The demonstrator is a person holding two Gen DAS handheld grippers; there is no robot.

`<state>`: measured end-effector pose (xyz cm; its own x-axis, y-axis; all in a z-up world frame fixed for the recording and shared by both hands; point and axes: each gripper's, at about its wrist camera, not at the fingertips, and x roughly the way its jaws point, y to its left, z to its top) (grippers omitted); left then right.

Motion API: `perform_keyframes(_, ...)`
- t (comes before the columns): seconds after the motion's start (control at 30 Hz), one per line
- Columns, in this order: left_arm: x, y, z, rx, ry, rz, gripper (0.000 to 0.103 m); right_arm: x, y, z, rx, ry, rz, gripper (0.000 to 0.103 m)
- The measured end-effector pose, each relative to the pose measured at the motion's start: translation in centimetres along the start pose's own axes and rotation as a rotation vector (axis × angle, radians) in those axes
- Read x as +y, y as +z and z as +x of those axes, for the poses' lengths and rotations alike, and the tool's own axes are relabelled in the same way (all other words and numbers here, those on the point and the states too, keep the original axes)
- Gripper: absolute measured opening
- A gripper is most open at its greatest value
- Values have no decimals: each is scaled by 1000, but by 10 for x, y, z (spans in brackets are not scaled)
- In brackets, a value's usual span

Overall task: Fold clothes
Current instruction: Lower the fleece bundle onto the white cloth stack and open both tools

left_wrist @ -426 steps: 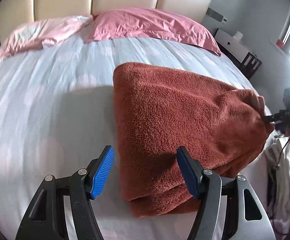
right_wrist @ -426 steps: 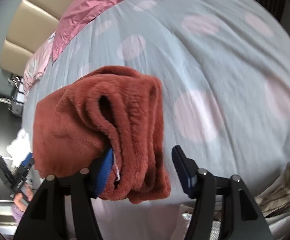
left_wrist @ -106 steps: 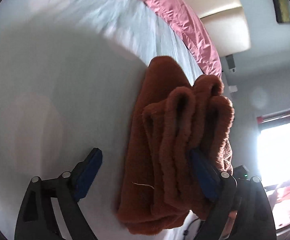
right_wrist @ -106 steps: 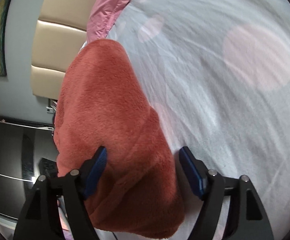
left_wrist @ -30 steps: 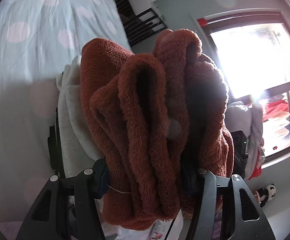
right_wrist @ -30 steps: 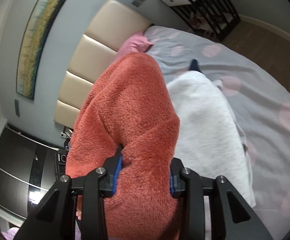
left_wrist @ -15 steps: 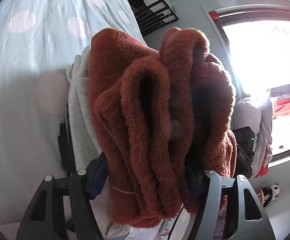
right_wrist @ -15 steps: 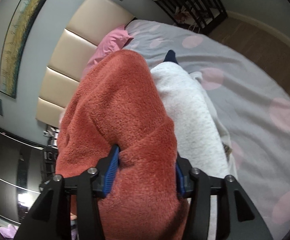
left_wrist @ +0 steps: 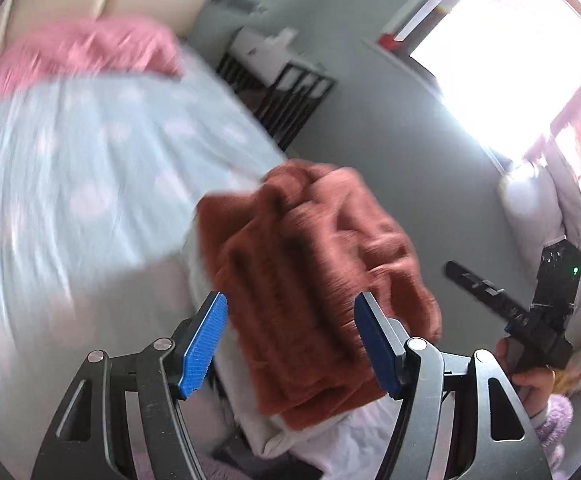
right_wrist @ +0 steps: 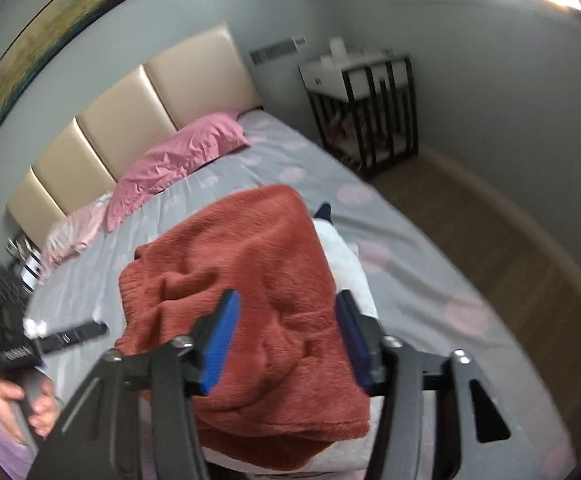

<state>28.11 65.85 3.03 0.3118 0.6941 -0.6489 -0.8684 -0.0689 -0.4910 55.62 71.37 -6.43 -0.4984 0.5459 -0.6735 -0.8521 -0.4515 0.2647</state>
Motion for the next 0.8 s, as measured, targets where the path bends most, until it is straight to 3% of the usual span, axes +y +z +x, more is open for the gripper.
perform_keyframes(0.17, -35, -4, 30, 11, 8, 132, 66, 36, -8, 8, -26, -44, -118, 25)
perform_keyframes(0.33, -38, -6, 85, 27, 109, 244, 65, 45, -26, 32, -11, -80, -126, 24)
perform_keyframes(0.43, -29, -12, 104, 67, 160, 264, 65, 47, -38, 48, 4, -101, -128, 24)
perform_keyframes(0.47, -21, -9, 120, 79, 162, 260, 65, 46, -41, 51, 7, -103, -127, 24)
perform_keyframes(0.63, 0, -21, 133, 119, 171, 244, 66, 42, -55, 74, 47, -93, -116, 23)
perform_keyframes(0.8, 7, -26, 146, 148, 180, 252, 67, 43, -64, 94, 89, -136, -130, 22)
